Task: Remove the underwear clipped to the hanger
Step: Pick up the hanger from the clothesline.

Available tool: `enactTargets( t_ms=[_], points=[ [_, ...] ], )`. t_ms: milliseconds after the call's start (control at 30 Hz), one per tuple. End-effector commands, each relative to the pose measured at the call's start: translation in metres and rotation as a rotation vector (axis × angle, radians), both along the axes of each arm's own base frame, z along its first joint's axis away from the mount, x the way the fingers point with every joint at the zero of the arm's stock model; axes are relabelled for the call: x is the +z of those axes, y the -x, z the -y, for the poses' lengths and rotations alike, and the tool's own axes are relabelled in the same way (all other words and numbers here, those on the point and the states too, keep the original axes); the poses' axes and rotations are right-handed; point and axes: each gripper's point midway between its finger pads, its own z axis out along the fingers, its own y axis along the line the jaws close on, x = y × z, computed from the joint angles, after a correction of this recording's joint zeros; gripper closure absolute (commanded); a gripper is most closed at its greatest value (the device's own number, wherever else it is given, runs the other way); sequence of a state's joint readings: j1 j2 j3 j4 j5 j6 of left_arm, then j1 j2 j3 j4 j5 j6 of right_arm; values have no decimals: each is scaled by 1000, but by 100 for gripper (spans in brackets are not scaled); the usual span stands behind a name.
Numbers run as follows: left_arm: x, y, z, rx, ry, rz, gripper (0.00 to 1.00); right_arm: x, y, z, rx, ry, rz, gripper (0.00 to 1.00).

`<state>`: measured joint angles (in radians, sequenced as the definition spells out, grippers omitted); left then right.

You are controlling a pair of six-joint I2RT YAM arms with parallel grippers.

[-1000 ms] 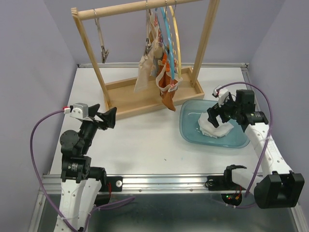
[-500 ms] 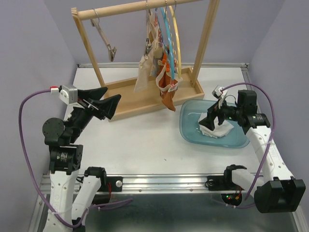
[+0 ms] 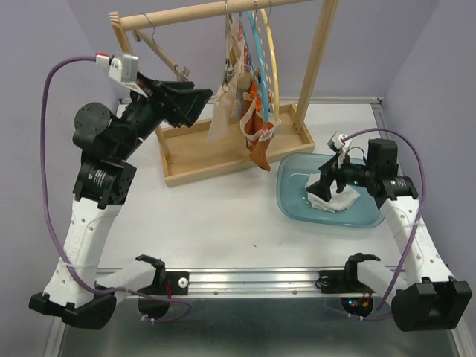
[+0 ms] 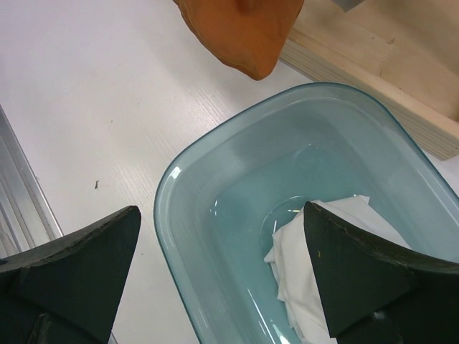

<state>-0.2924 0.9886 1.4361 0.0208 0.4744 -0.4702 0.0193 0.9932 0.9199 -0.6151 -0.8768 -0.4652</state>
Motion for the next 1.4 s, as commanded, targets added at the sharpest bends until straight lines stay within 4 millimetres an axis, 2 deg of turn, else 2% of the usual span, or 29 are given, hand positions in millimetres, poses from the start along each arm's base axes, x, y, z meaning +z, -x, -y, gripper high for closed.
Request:
enactTargets(
  t_ms=[0, 67, 133, 167, 367, 567, 800, 1100, 1367],
  points=[
    [38, -20, 7, 93, 2, 24, 23, 10, 0, -2, 11, -23, 52, 0],
    [54, -37, 11, 123, 4, 24, 23, 11, 1, -2, 10, -22, 58, 0],
    [57, -52, 10, 168, -5, -7, 22, 13, 2, -1, 7, -18, 70, 0],
    [66, -62, 14, 175, -2, -2, 23, 13, 2, -1, 7, -18, 73, 0],
    [71, -99, 35, 178, -15, -43, 26, 16, 4, -1, 7, -16, 88, 0],
    [58, -129, 51, 202, -41, -80, 27, 19, 6, -2, 14, -22, 96, 0],
    [42, -156, 44, 316, -91, -106, 29, 20, 7, -3, 16, -25, 99, 0],
    [13, -182, 55, 323, -170, -148, 33, 20, 7, -2, 13, -23, 101, 0],
    [8, -192, 52, 363, -187, -150, 36, 19, 7, -1, 8, -18, 105, 0]
  ],
)
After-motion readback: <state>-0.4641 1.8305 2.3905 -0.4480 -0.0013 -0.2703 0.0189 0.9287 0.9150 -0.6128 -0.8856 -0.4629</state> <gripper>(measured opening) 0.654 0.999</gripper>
